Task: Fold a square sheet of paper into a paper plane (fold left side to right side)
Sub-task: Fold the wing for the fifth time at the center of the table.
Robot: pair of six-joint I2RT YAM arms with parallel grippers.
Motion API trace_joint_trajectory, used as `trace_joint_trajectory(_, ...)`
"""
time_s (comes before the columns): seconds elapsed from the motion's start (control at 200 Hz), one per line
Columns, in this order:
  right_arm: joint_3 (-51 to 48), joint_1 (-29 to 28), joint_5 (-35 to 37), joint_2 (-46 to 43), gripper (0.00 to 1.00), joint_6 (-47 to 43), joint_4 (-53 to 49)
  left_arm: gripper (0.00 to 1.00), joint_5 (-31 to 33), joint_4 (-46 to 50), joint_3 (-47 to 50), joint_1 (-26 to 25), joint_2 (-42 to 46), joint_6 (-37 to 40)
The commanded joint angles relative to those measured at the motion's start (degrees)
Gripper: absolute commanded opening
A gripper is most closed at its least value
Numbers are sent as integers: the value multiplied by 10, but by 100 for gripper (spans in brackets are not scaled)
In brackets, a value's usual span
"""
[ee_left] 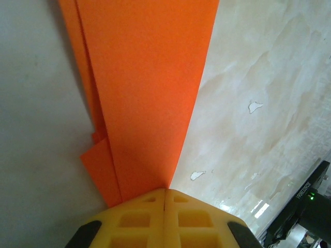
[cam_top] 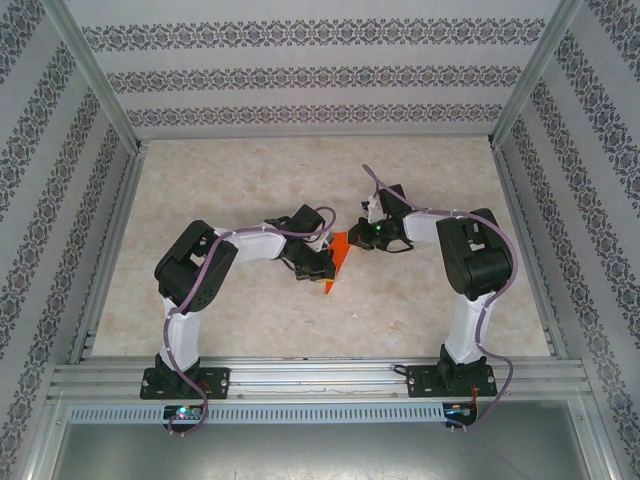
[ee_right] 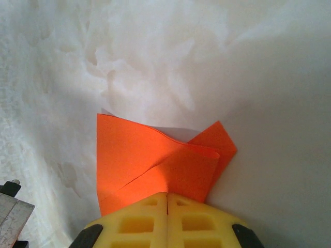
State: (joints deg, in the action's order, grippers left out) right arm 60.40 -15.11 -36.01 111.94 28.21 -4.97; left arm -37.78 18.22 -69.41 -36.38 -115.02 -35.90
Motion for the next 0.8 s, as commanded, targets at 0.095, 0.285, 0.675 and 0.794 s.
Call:
trace_joint_trajectory(0.095, 34, 38, 79, 31, 0, -17, 2, 2, 49, 95, 22, -5, -20, 13)
trace_joint_trajectory(0.285, 61, 50, 79, 46, 0, -19, -11, 2, 49, 94, 22, -5, -21, 13)
trace_joint_trajectory(0.675, 82, 64, 64, 11, 0, -22, -40, 2, 50, 92, 23, -5, -20, 14)
trace_joint_trajectory(0.794, 47, 61, 43, -31, 0, 0, -37, 2, 51, 91, 23, -5, -19, 13)
